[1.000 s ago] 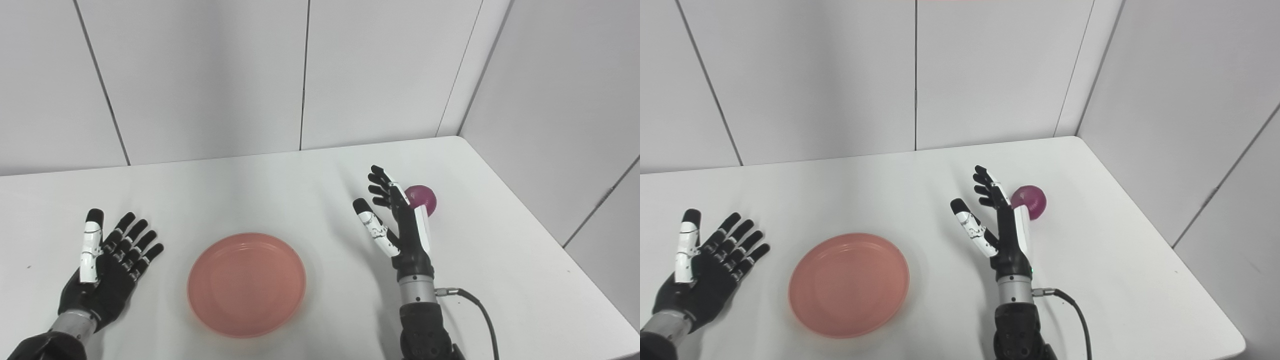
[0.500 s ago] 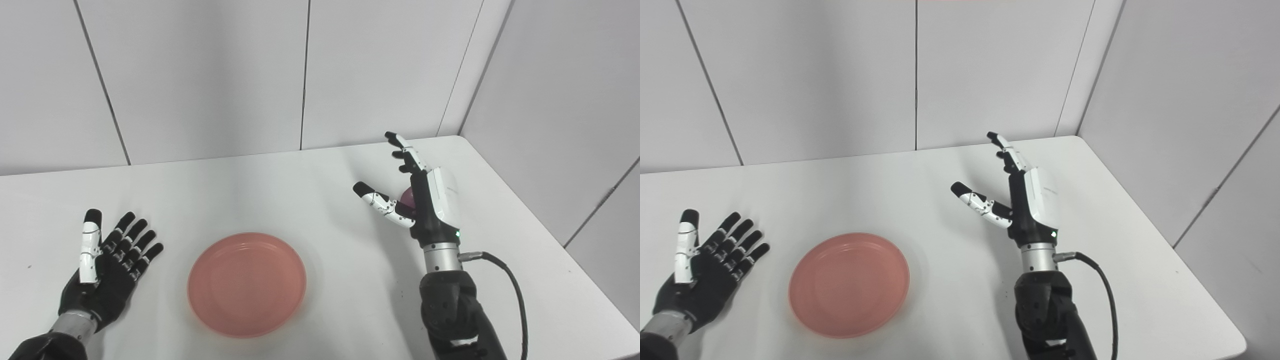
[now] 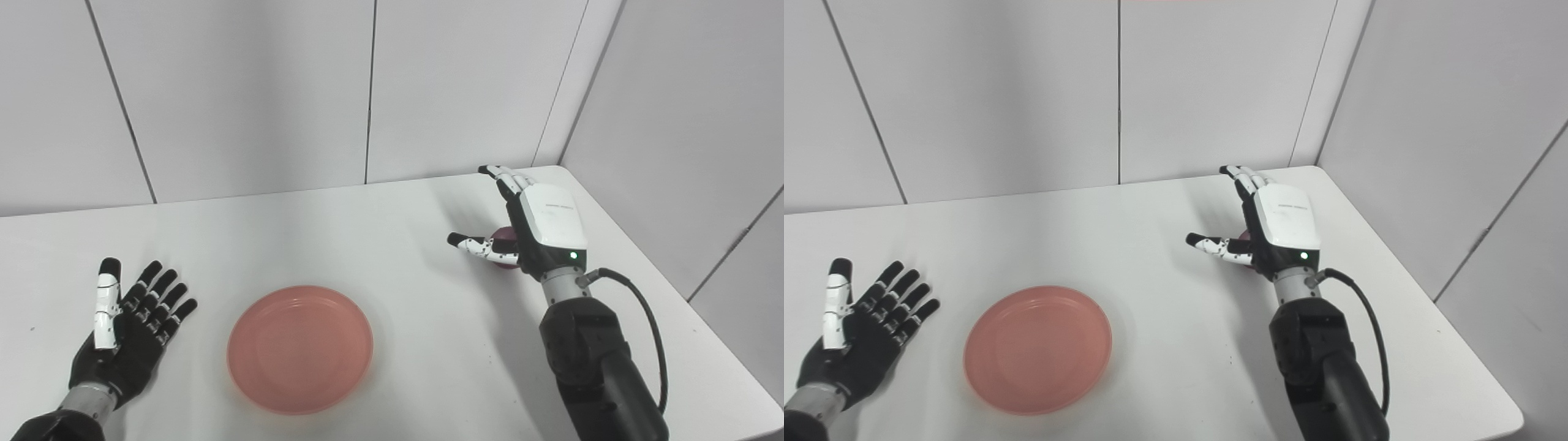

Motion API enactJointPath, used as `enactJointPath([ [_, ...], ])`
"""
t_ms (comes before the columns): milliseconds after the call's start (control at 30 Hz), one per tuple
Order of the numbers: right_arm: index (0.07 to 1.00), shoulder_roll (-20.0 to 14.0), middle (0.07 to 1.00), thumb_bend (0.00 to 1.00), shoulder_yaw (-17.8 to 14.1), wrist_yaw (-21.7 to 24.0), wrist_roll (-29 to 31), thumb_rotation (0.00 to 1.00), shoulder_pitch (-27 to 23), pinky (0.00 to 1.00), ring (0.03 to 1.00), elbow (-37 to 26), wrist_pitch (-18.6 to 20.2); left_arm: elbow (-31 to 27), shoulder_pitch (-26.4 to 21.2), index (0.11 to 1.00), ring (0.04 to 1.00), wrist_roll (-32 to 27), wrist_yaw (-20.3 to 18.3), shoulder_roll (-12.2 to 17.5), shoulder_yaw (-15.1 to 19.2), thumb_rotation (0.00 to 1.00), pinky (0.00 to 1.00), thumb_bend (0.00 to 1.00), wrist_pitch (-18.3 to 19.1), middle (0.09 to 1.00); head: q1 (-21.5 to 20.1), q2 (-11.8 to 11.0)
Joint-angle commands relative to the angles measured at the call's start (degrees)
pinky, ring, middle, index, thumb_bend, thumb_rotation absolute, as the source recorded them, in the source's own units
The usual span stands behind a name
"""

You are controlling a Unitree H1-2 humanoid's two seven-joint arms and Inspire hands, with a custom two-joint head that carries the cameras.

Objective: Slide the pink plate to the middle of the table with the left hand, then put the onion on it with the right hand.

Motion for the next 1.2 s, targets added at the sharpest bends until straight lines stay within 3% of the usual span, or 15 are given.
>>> enactJointPath([
  [0,0.834,-2.25,0.851,0.93,-0.32,0.12,-3.15,0.59,-2.6,0.74,0.811,-0.42,1.12,1.38,1.22,1.0,0.994,-0.14,1.13,0.2,-0.52,0.92,1.0,0.75,1.09,1.0,0.05,0.0],
  [267,0.828,-4.4,0.847,0.96,-0.56,4.39,-9.73,0.55,-3.97,0.74,0.812,3.68,3.62,1.45,1.32,1.0,0.997,-0.23,0.83,0.18,-0.68,0.93,1.0,0.74,1.08,1.0,0.02,-0.24],
  [467,0.832,-5.02,0.853,0.95,-0.94,7.36,-10.88,0.52,-5.39,0.72,0.82,6.17,5.44,1.2,1.27,1.0,1.0,-0.5,1.35,0.37,-1.03,0.95,1.0,0.74,1.08,1.0,0.05,-0.28],
  [600,0.834,-5.4,0.857,0.95,-1.01,9.46,-10.05,0.51,-6.22,0.67,0.821,7.39,6.45,1.15,1.25,1.0,0.998,-0.52,1.54,0.32,-1.15,0.95,1.0,0.73,1.09,1.0,0.14,-0.27],
  [733,0.826,-5.75,0.837,0.94,-0.87,10.53,-9.07,0.49,-6.76,0.56,0.777,8.86,7.14,1.14,1.33,1.0,0.996,-0.43,1.8,0.13,-1.2,0.94,1.0,0.74,1.09,1.0,0.43,-0.3],
  [1167,0.824,-5.26,0.827,0.95,-0.27,11.07,-3.76,0.46,-7.8,0.46,0.734,12.88,8.67,1.01,1.31,1.0,0.987,-0.45,2.22,0.23,-1.38,0.94,1.0,0.74,1.09,0.991,0.75,0.04],
])
